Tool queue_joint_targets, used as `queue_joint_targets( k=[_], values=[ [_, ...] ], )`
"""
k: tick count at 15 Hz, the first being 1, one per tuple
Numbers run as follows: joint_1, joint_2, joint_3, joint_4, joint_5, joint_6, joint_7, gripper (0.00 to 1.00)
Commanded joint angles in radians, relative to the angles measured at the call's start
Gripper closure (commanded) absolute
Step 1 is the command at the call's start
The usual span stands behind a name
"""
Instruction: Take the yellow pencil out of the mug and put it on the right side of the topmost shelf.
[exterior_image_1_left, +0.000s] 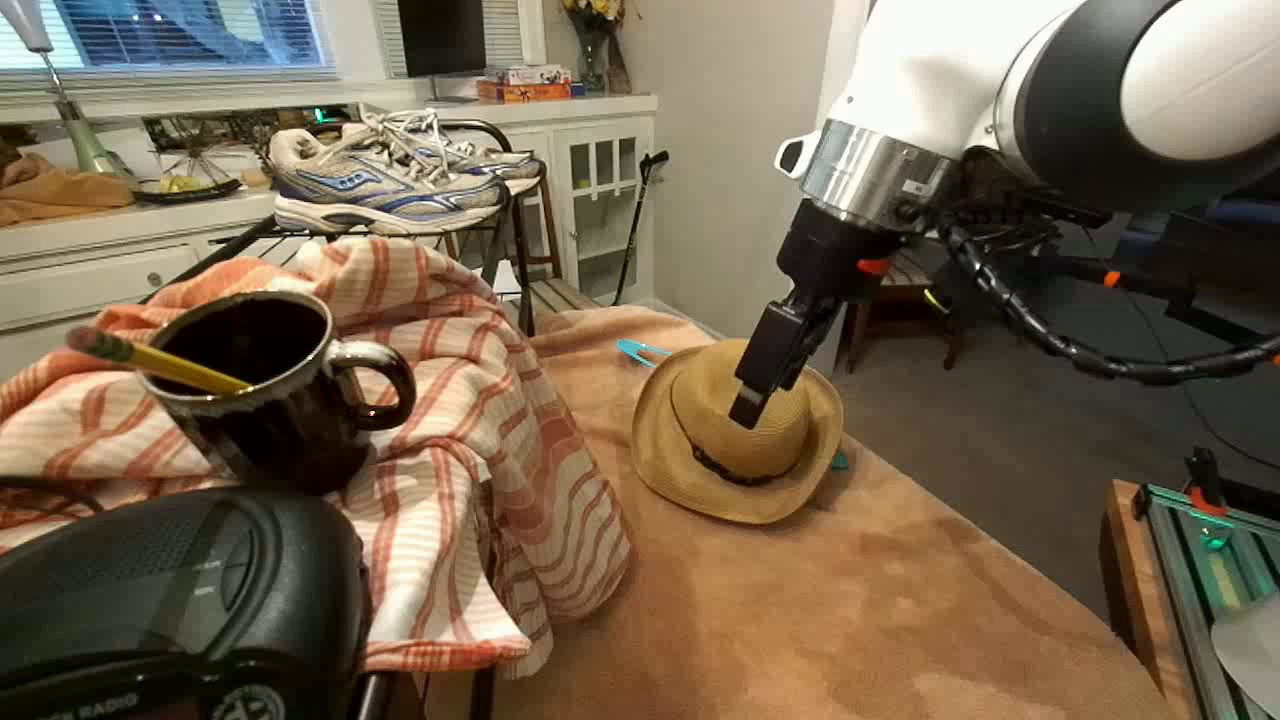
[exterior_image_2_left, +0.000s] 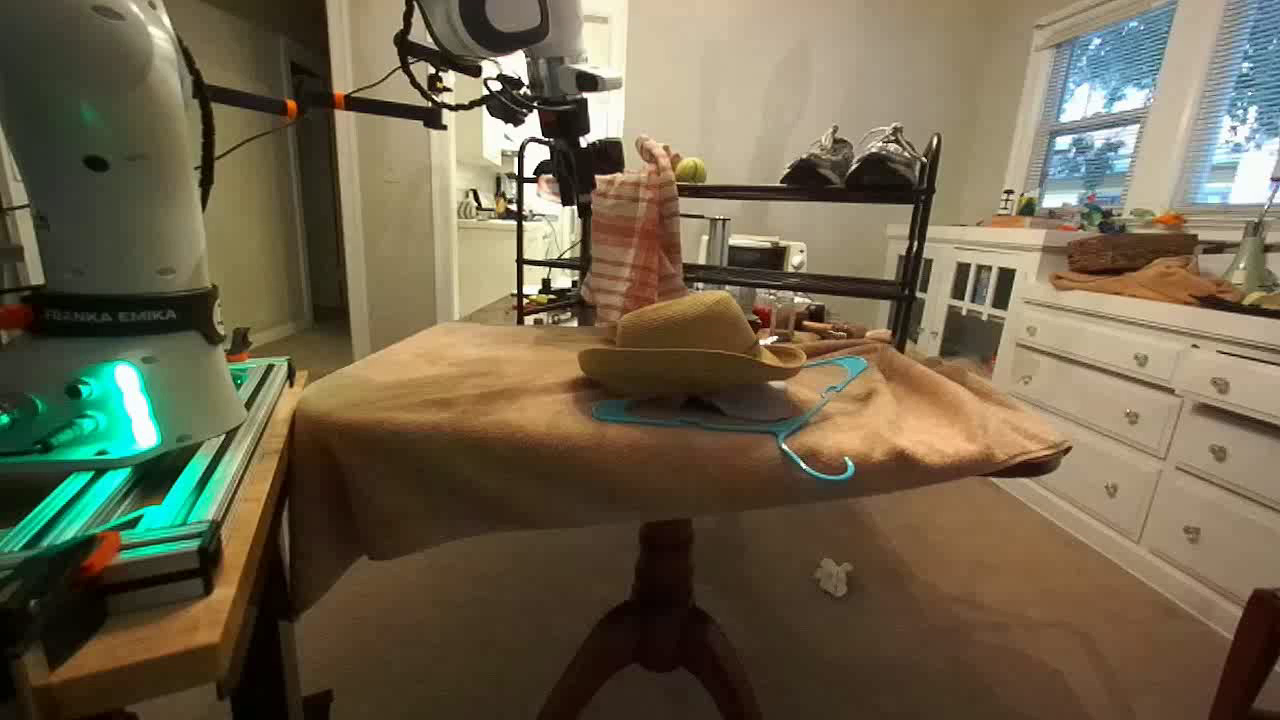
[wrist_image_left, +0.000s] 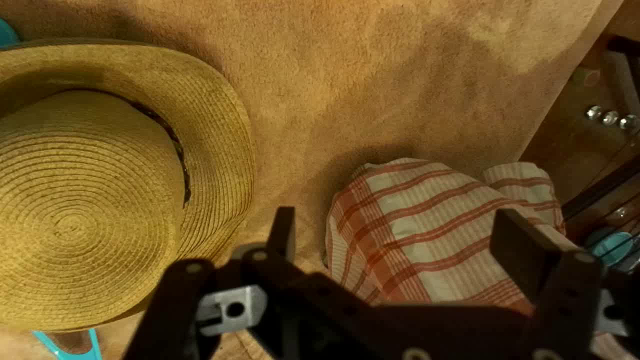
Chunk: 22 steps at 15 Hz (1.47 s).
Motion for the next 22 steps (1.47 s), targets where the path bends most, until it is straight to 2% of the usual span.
queue_joint_targets(
  k=[1, 4, 7, 10, 13, 16, 22],
  values=[
    [0.005, 0.0, -0.006, 0.001, -0.002, -0.002, 0.001, 0.0],
    [0.005, 0.0, -0.006, 0.001, -0.002, -0.002, 0.001, 0.0],
    [-0.001, 0.011, 0.039, 0.055, -0.046, -0.045, 0.152, 0.0],
    [0.002, 0.012, 0.085, 0.147, -0.058, -0.163, 0.324, 0.0],
    [-0.003, 0.031, 0.121, 0.27, -0.086, -0.319, 0.49, 0.0],
    [0.005, 0.07, 0.127, 0.401, -0.072, -0.443, 0.614, 0.0],
    [0.046, 0.212, 0.13, 0.66, -0.036, -0.554, 0.77, 0.0]
  ],
)
